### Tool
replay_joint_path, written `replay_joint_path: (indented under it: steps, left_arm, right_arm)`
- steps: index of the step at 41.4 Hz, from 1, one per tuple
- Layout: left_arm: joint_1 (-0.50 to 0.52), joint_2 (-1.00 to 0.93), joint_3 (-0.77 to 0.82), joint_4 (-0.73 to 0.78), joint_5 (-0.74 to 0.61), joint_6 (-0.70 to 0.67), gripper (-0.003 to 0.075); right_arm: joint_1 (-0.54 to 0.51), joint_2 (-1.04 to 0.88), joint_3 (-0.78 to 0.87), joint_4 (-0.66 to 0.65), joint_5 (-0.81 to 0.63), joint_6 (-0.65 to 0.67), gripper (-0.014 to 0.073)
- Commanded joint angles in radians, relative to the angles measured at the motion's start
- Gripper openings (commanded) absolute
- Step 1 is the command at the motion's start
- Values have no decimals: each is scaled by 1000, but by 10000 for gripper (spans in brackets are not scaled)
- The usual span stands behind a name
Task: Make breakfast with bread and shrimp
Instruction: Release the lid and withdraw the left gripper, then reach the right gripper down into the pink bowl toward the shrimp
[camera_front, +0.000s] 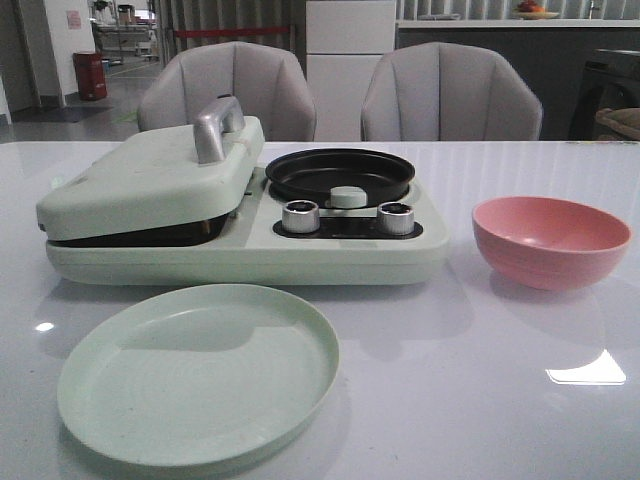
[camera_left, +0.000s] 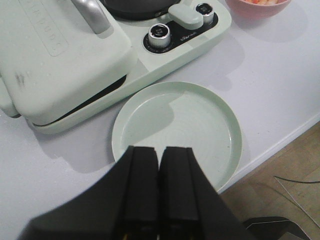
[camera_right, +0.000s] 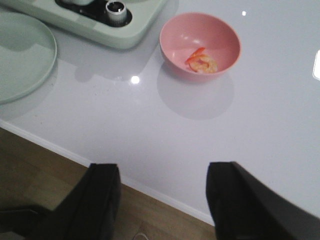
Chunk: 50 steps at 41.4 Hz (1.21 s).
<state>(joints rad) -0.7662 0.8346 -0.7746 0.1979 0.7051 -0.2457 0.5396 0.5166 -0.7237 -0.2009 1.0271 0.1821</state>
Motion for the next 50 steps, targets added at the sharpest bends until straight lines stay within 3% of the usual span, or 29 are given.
replay_joint_path:
  steps: [1,9,19,34,40,50]
  left_arm:
    - [-6,0,-28,12,-73,-8,101]
    - [-6,0,-28,12,-73,-8,101]
    - [-6,0,-28,12,-73,-8,101]
    - [-6,0,-28,12,-73,-8,101]
    - [-6,0,-28,12,-73,-8,101]
    - [-6,0,-28,12,-73,-8,101]
  right_arm:
    - [-2,101,-26,-31,-77,10,482]
    - [-29,294,-57,-31,-81,36,482]
    - [-251,503,-193,9,-129,1,482]
    - [-621,808,-378,523,-133,-449,482]
    - [-675,918,-445,566,-160,-490,482]
    - [-680,1095,-573,564,-222,-507,482]
